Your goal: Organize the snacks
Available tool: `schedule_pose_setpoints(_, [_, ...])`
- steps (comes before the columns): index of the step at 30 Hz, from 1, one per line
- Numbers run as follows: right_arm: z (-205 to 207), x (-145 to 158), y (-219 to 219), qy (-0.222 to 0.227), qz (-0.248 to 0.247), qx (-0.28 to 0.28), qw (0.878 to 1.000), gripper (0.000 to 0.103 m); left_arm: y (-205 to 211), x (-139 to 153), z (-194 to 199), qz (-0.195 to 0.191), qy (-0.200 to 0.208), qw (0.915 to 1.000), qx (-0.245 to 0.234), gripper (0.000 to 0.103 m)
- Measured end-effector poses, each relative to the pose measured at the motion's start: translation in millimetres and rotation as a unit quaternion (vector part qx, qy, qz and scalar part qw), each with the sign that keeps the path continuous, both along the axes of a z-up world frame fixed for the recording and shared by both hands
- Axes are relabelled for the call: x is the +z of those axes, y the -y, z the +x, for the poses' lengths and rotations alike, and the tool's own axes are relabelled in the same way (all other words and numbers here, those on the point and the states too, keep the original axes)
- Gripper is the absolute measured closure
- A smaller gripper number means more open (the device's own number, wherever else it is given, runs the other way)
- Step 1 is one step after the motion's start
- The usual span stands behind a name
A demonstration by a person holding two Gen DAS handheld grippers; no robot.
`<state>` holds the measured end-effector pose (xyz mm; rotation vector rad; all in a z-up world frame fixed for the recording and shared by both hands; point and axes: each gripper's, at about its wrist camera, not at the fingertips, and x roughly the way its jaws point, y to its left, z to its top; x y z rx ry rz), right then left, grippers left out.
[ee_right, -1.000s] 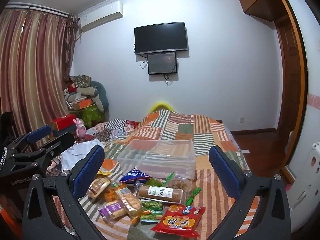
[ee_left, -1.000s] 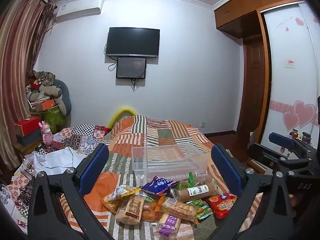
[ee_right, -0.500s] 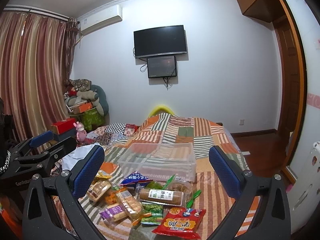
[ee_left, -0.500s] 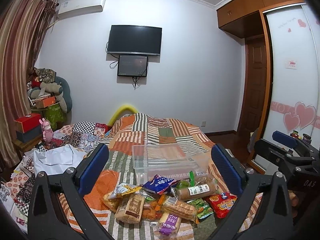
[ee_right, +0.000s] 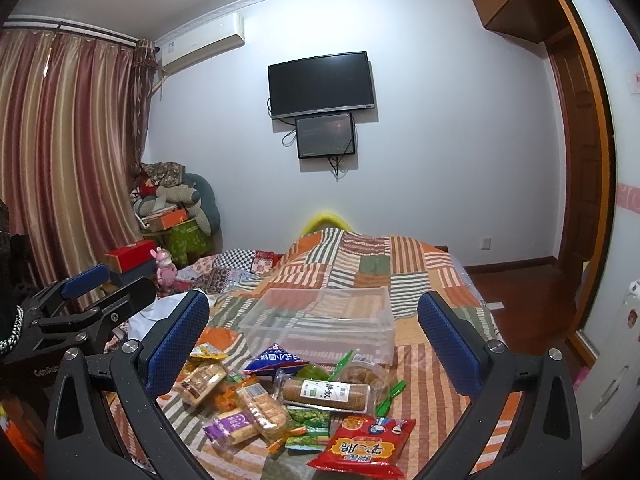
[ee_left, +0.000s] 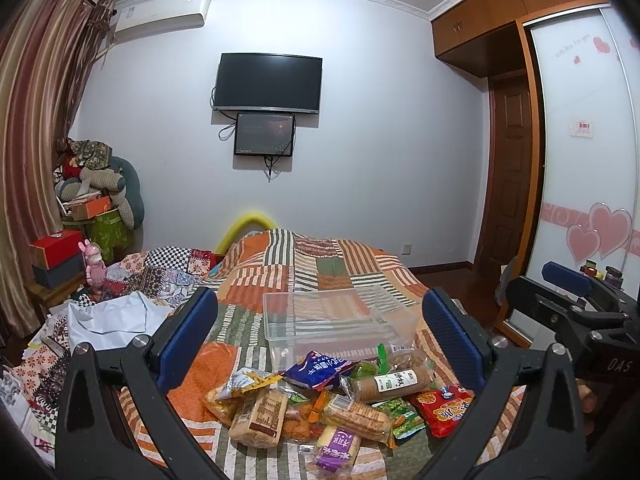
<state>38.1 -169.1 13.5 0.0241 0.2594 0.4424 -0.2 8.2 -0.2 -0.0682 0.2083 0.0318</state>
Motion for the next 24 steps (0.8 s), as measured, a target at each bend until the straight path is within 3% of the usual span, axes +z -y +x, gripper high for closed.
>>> schedule_pose_setpoints(24, [-0.1,-1.4,1.3,0.001,0.008,0.009,1.000,0.000,6.7,1.8,-3.2,0.009,0.006,0.9999,0.002,0.000])
